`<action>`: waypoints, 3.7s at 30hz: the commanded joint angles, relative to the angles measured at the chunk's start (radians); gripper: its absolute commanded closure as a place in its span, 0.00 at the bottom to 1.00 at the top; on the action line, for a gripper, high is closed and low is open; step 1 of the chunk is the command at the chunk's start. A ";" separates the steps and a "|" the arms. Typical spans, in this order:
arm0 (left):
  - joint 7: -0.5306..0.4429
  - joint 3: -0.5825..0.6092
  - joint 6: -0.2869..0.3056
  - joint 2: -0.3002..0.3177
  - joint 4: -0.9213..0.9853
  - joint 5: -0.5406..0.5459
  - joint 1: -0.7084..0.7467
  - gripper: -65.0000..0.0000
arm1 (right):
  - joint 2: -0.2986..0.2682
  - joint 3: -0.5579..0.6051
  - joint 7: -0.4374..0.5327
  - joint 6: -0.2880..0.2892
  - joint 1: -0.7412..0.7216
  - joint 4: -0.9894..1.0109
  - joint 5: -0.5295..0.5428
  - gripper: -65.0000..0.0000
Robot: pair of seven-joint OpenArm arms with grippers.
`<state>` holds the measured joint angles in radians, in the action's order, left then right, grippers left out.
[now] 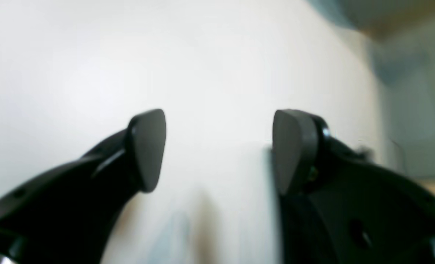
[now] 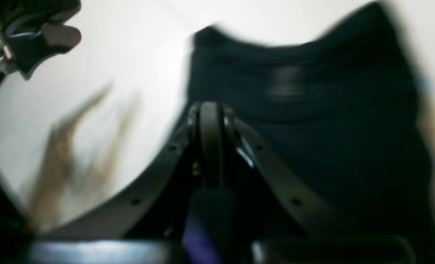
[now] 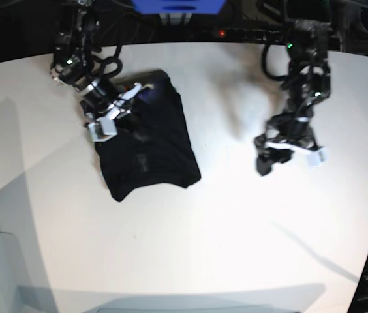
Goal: Fold the T-shirt properly
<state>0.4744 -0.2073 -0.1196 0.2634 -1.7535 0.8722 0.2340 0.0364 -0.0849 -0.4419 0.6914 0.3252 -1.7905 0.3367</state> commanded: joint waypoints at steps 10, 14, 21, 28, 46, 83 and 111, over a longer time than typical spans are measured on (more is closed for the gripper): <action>-0.013 -0.228 0.014 0.029 -0.029 0.086 0.164 0.33 | 0.001 0.067 0.073 0.007 -0.025 0.238 0.019 1.00; -0.013 -0.234 0.014 0.029 -0.056 0.080 0.187 0.33 | 0.003 0.069 0.113 0.007 -0.028 0.315 0.019 1.00; -0.013 -0.234 0.014 0.030 -0.082 0.078 0.199 0.33 | 0.003 0.061 0.111 0.007 0.002 0.171 0.026 1.00; -0.012 -0.234 0.014 0.027 -0.118 0.078 0.235 0.33 | -0.002 -0.169 0.064 0.007 0.002 -0.010 0.025 1.00; -0.016 -0.240 0.016 0.027 -0.127 0.078 0.393 0.33 | -0.025 -0.338 -0.015 0.007 0.025 0.134 0.020 1.00; -0.260 -0.007 0.019 -0.054 0.376 -0.600 0.741 1.00 | 0.113 -0.609 -0.117 0.007 0.562 0.113 -0.018 1.00; -0.602 0.665 0.173 -0.085 1.578 -0.242 -0.126 1.00 | -0.014 -0.060 0.961 -0.971 -0.214 1.773 -0.611 1.00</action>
<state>-0.1242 0.4561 0.0555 0.1699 -0.1753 0.6300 0.1101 0.0273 -0.1440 0.5198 -0.2604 0.0895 -0.0257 -0.2821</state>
